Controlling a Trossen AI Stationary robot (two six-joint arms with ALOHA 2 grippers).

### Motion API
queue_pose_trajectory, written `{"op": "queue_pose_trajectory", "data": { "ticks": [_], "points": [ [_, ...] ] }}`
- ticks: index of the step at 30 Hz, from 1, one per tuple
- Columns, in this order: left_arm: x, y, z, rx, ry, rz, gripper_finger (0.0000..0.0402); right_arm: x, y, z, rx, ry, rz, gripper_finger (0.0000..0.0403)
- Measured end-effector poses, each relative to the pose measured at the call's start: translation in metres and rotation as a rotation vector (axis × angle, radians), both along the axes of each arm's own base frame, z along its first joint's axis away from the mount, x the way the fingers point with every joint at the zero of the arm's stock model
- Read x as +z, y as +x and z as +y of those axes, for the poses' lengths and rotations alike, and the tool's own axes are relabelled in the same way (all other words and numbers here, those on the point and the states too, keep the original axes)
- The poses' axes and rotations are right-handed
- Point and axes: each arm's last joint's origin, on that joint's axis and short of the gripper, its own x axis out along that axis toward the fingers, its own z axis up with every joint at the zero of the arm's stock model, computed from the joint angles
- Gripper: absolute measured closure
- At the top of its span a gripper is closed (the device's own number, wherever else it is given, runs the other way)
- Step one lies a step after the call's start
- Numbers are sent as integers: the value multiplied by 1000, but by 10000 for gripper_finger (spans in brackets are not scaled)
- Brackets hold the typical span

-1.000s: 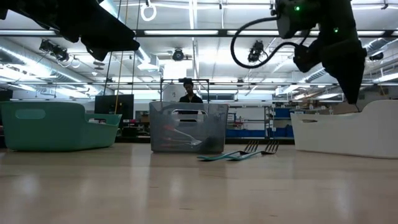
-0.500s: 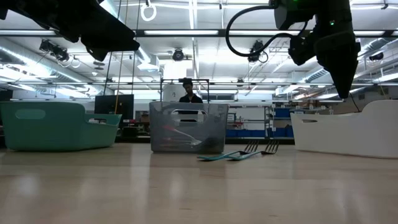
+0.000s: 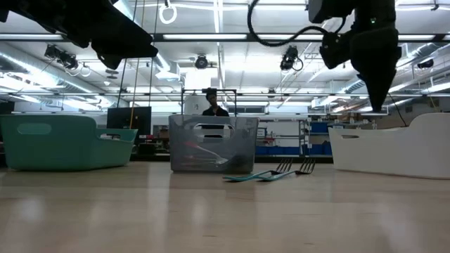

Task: Sort silverware by color (type)
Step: Put the blue fork into the green bin

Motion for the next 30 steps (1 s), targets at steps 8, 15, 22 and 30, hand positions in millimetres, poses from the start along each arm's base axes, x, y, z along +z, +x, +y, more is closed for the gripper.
{"op": "queue_pose_trajectory", "data": {
  "ticks": [8, 15, 22, 30],
  "points": [
    [0, 0, 0, 0, -1, 0, 253, 1, 9, 4, 41, 9, -90, 212],
    [0, 0, 0, 2, -5, -1, 253, 2, 17, 11, 87, 23, -177, 212],
    [0, 0, 0, 2, -5, -1, 253, 4, 22, 15, 105, 4, -241, 212],
    [0, 0, 0, 2, -5, -1, 253, 3, 34, 24, 140, -50, -337, 212]
  ]
}}
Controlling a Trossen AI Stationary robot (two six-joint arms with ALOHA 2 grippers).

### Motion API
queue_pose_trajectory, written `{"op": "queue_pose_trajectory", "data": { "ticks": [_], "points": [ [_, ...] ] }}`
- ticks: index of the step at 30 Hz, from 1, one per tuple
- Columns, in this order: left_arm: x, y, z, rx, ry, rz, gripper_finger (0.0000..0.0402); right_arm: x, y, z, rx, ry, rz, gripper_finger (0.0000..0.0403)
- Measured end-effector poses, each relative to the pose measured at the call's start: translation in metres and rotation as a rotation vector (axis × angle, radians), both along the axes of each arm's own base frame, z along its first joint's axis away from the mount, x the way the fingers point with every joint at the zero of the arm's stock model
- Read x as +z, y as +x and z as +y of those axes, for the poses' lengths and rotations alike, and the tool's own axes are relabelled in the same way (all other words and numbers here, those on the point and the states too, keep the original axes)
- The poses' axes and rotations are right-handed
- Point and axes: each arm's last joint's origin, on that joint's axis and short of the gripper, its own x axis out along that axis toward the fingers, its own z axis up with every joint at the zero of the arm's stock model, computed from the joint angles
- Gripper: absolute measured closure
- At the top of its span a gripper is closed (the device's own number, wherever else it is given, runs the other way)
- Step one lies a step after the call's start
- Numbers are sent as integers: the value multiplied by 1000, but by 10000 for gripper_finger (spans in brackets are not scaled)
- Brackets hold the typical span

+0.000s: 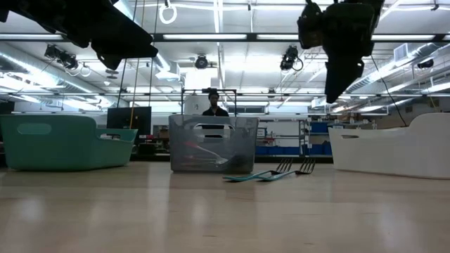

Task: Sort silverware by color (type)
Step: Put the blue fork into the green bin

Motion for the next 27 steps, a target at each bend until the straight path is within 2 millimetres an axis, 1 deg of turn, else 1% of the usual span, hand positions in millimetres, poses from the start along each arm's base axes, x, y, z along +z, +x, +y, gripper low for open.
{"op": "queue_pose_trajectory", "data": {
  "ticks": [7, 12, 17, 21, 24, 27],
  "points": [
    [1, 0, 0, 0, -3, -5, 253, -17, 20, 11, 48, -8, -25, 212],
    [1, 0, 0, 0, -6, -12, 253, -34, 33, 20, 128, -15, -12, 212],
    [2, 1, 0, 0, -10, -18, 253, -45, 43, 27, 199, -35, -33, 212],
    [3, 1, -1, 0, -17, -29, 253, -48, 50, 34, 302, -70, -81, 212],
    [3, 1, -1, 1, -22, -33, 253, -50, 53, 39, 414, -120, -103, 212],
    [4, 1, -1, 0, -22, -39, 253, -54, 55, 42, 499, -159, -100, 218]
  ]
}}
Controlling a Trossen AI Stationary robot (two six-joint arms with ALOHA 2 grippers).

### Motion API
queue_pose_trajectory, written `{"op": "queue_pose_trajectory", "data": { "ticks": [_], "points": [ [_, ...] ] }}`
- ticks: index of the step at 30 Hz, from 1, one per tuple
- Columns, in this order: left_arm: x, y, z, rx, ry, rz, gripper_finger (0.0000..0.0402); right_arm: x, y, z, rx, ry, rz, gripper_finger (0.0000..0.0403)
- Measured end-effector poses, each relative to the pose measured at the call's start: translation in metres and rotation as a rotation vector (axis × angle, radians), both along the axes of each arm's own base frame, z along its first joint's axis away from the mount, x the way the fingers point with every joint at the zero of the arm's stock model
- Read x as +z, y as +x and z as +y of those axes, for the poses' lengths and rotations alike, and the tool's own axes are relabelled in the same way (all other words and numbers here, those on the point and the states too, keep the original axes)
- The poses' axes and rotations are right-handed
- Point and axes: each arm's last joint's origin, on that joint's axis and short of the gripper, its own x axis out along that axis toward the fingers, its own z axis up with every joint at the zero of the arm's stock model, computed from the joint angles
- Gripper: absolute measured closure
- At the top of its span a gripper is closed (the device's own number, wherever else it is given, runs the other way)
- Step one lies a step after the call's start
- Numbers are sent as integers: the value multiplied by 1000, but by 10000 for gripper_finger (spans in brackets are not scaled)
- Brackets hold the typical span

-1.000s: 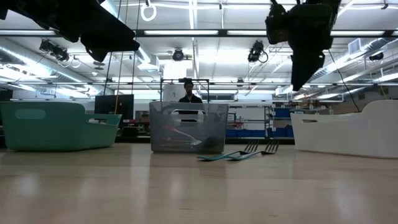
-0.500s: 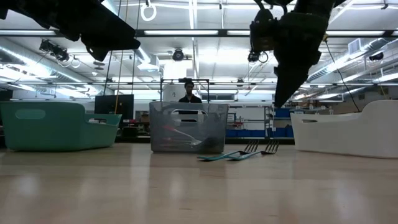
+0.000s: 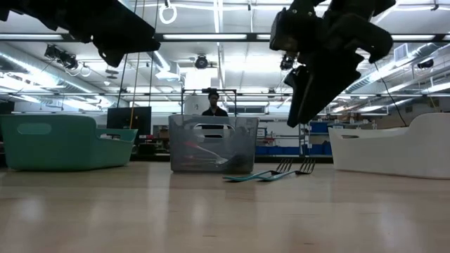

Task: Sort silverware by color (type)
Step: Put the blue fork into the green bin

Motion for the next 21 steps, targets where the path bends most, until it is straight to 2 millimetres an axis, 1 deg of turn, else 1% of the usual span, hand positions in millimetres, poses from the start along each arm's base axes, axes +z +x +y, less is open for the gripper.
{"op": "queue_pose_trajectory", "data": {
  "ticks": [5, 11, 16, 21],
  "points": [
    [1, 0, 0, -1, -2, -6, 253, -8, 4, 1, 49, -30, 0, 239],
    [1, 0, 0, -1, -6, -14, 253, -27, 11, -1, 80, -59, 40, 262],
    [1, 0, 0, -1, -5, -14, 253, -44, 17, -5, 94, -74, 75, 270],
    [2, 0, 0, -1, -7, -17, 253, -51, 18, -8, 107, -97, 98, 273]
  ]
}}
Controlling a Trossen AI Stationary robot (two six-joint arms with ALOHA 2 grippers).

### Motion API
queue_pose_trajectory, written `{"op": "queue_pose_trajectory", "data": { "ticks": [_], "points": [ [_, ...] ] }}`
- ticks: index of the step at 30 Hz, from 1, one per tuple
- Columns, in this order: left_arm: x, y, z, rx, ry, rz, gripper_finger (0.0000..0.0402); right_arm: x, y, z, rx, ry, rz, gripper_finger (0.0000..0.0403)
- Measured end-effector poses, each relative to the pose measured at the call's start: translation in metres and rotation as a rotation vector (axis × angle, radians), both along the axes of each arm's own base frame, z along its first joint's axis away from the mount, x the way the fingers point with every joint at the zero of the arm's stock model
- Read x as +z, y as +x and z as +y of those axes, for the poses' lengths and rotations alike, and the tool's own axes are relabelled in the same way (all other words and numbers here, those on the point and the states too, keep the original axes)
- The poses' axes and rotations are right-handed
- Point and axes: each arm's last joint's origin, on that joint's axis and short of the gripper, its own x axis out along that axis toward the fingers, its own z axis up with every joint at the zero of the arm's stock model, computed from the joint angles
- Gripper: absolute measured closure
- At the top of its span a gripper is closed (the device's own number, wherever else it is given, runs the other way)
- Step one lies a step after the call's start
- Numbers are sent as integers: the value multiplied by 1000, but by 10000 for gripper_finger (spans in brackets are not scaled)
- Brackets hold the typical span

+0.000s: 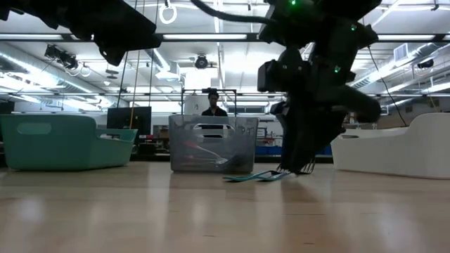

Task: Sort silverware by color (type)
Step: Put the blue fork into the green bin

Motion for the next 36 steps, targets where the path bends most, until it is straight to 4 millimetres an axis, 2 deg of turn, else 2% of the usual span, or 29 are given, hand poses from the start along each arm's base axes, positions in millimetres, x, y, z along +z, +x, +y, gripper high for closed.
{"op": "queue_pose_trajectory", "data": {
  "ticks": [14, 22, 29, 36],
  "points": [
    [0, 0, 0, -1, 4, 5, 253, -3, 0, -13, 91, -40, 46, 273],
    [0, 0, 0, -1, 5, 5, 253, -4, -3, -24, 108, 46, 102, 273],
    [0, 0, 0, 0, 4, 5, 253, -5, -4, -29, 120, 53, 126, 275],
    [-1, 0, 0, 0, 6, 11, 253, -8, -6, -30, 112, 76, 158, 316]
  ]
}}
